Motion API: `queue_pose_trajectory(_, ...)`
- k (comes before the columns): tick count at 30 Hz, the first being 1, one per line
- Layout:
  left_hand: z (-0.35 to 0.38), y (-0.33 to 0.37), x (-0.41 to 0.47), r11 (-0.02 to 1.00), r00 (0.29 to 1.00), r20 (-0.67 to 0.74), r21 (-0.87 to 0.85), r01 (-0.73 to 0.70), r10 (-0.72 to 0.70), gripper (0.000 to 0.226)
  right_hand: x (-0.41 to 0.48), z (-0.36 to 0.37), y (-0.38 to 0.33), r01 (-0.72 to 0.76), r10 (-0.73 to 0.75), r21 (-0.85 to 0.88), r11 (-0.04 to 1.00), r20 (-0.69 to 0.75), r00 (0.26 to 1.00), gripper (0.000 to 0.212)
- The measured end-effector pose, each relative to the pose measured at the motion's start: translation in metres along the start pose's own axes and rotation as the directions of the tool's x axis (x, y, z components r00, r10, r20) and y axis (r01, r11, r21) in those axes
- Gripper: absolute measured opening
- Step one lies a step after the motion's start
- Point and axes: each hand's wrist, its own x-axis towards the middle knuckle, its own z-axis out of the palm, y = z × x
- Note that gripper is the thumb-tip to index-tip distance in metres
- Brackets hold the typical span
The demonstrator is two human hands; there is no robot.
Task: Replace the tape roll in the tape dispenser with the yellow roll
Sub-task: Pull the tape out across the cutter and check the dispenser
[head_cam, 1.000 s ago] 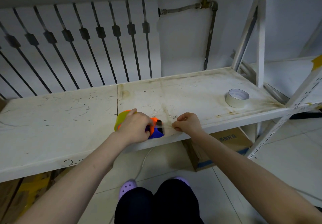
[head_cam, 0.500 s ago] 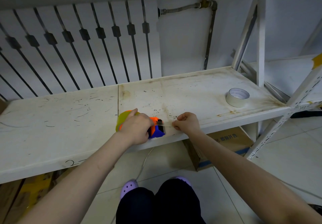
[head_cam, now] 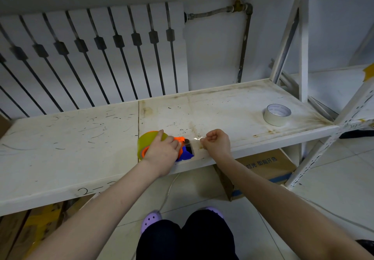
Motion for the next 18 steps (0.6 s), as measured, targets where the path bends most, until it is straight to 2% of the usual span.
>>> queue_pose_trajectory(6, -0.003, 0.013, -0.002, 0.995, 0.998, 0.044, 0.092, 0.040, -0.044, 0.076, -0.002, -0.001, -0.007, -0.174, 0.184, 0.256, 0.951, -0.016, 0.983, 0.017)
queue_pose_trajectory(10, -0.004, 0.014, -0.002, 0.994, 0.997, 0.052, 0.094, 0.049, -0.054, 0.079, -0.001, 0.002, -0.011, -0.227, 0.241, 0.323, 0.919, -0.004, 0.971, 0.019)
queue_pose_trajectory(14, -0.004, 0.011, -0.002, 0.998, 0.998, 0.028, 0.034, 0.058, -0.059, 0.068, 0.002, 0.007, -0.009, -0.284, 0.298, 0.312, 0.907, 0.001, 0.954, 0.021)
queue_pose_trajectory(18, -0.002, 0.006, 0.002, 0.989, 0.996, -0.002, -0.116, 0.088, -0.089, 0.051, 0.009, 0.013, -0.006, -0.263, 0.271, 0.157, 0.952, -0.033, 0.962, 0.020)
